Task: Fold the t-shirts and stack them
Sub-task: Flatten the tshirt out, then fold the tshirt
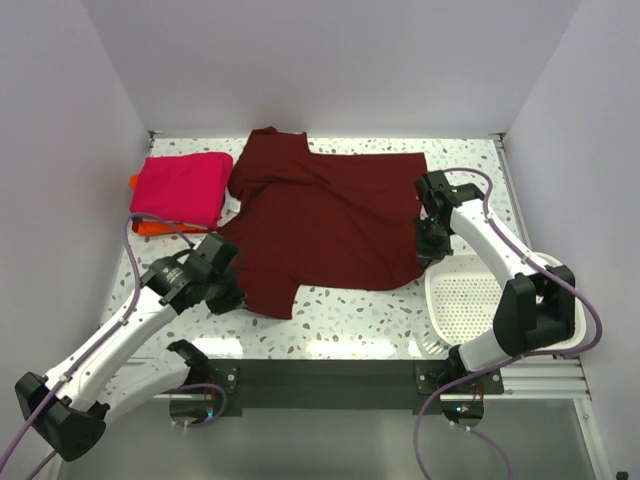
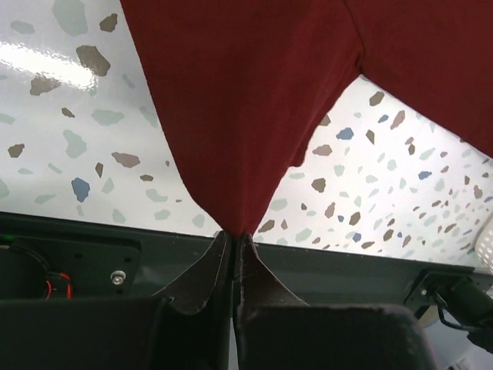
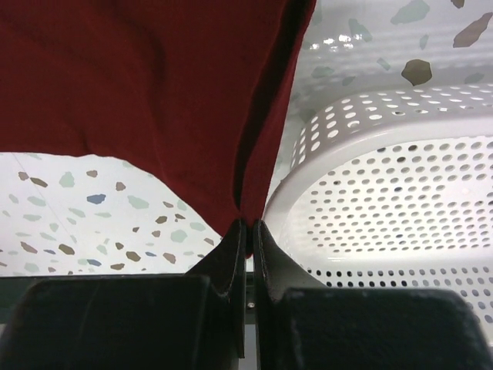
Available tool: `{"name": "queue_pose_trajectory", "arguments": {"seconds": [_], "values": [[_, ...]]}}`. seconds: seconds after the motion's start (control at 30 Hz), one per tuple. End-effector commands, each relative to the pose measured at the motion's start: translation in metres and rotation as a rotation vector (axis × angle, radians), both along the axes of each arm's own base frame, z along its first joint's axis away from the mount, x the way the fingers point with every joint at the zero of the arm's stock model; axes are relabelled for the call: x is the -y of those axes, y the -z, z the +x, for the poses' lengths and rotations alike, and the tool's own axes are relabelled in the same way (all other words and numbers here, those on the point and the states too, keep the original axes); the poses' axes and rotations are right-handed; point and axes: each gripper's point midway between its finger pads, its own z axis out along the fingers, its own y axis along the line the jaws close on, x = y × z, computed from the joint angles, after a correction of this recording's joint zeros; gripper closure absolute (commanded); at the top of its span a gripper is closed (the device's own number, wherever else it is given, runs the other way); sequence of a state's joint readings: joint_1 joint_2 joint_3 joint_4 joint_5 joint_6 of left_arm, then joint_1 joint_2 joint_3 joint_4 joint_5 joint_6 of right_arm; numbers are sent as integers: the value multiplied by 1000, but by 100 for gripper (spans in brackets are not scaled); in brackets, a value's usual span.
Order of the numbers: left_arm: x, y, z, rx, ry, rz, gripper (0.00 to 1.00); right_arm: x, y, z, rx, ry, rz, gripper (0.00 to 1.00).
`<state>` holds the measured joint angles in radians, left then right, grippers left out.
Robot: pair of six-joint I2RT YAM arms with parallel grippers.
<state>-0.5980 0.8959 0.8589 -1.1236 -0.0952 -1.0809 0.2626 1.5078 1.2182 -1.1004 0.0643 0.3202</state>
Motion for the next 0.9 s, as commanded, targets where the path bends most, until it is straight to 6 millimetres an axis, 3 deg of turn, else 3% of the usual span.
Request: {"name": "queue_pose_trajectory", "arguments": {"seconds": [0.0, 0.27, 0.4, 0.47, 0.6, 0.73, 0.87], "values": [[1, -20, -14, -8, 29, -40, 100, 6, -10, -7, 5, -5, 0, 100], [8, -35, -27, -28, 51, -110, 100, 9, -11, -8, 2, 4, 6, 100], [12, -55, -16, 21, 55, -119, 100, 8, -13, -1, 11, 12, 16, 100], [11, -54, -3, 38, 55, -73, 100, 8, -14, 3, 14, 16, 22, 100], [29, -57, 33, 101, 105, -52, 100, 10, -12, 14, 18, 36, 28, 100], [40, -43, 63, 88, 173, 32, 100, 15, -8, 30, 23, 56, 38, 100], [35, -49, 103, 141, 160, 106, 100, 17, -2, 51, 21, 63, 49, 100]]}}
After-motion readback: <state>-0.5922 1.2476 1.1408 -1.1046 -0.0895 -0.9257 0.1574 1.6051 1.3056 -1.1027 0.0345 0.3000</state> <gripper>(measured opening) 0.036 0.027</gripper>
